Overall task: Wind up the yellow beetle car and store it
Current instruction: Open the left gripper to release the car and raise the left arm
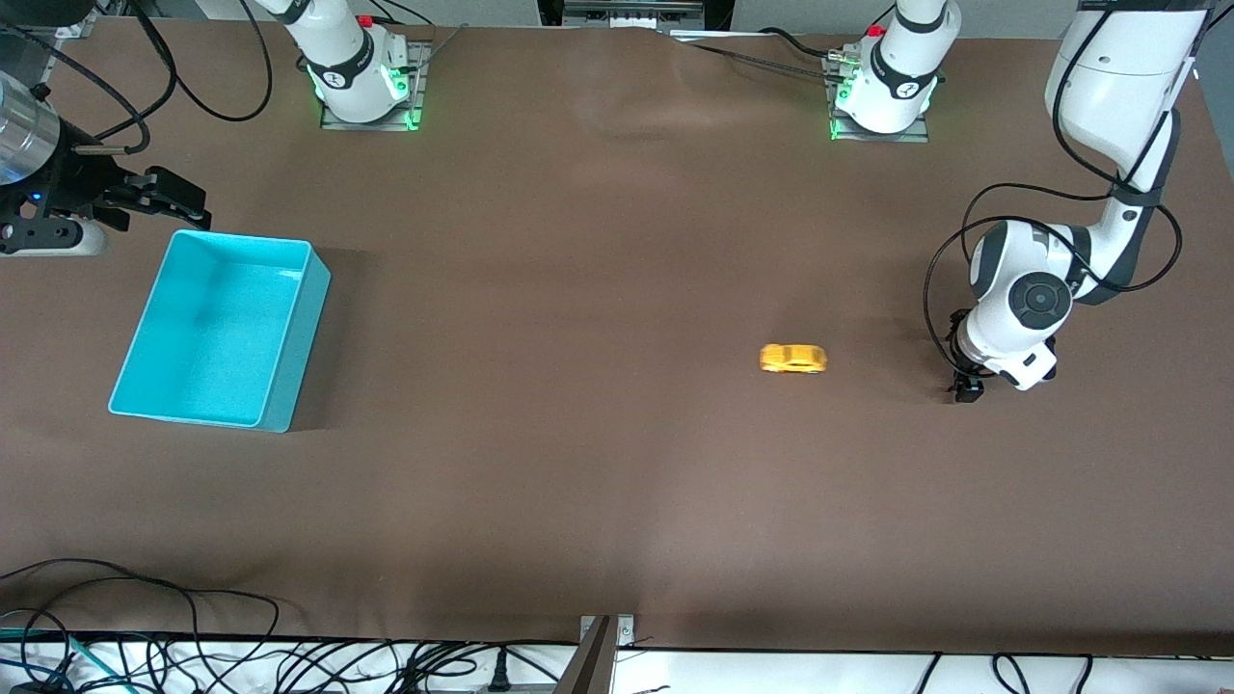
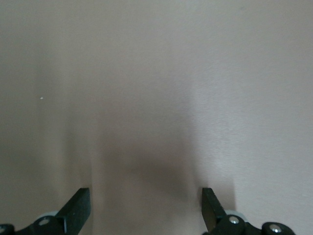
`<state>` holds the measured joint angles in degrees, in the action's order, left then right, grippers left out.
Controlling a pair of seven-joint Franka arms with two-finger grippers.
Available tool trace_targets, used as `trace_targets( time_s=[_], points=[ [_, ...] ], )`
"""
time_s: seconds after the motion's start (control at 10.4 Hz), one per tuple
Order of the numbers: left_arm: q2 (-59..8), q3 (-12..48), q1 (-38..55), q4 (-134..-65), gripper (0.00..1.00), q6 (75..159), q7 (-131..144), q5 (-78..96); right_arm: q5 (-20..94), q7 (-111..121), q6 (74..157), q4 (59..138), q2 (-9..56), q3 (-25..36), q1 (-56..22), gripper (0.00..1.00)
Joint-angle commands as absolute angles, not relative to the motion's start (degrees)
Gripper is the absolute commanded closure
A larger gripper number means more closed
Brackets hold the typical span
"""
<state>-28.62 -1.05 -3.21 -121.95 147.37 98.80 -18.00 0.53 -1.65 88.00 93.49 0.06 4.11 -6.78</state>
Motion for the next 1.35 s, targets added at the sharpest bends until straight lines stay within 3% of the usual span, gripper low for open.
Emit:
trace_targets(
  time_s=[0.0,0.19,0.39,0.67,1.25],
  points=[
    [-25.24,-0.7,-3.16,-121.99,0.01,146.0,99.41,-19.42,0.09,-0.88,87.1,93.25,-0.53,4.13,-6.68,0.0],
    [-22.6,-0.53,-3.25,-121.91,0.01,145.11,99.4,-19.42,0.09,-0.88,87.1,93.25,-0.53,4.13,-6.77,0.0],
    [-21.71,-0.09,-3.08,-117.8,0.02,139.09,96.96,-17.68,0.09,-0.88,87.01,93.34,-0.53,4.13,-6.68,0.0],
    [-21.53,-0.17,-1.59,-105.42,0.02,121.78,82.58,-8.81,0.09,-0.88,86.84,93.43,-0.62,4.13,-6.77,0.0],
    [-21.53,1.32,-1.76,-83.98,0.0,100.31,57.09,-4.42,0.7,-1.4,87.89,93.34,0.35,3.87,-7.29,0.0]
  ],
)
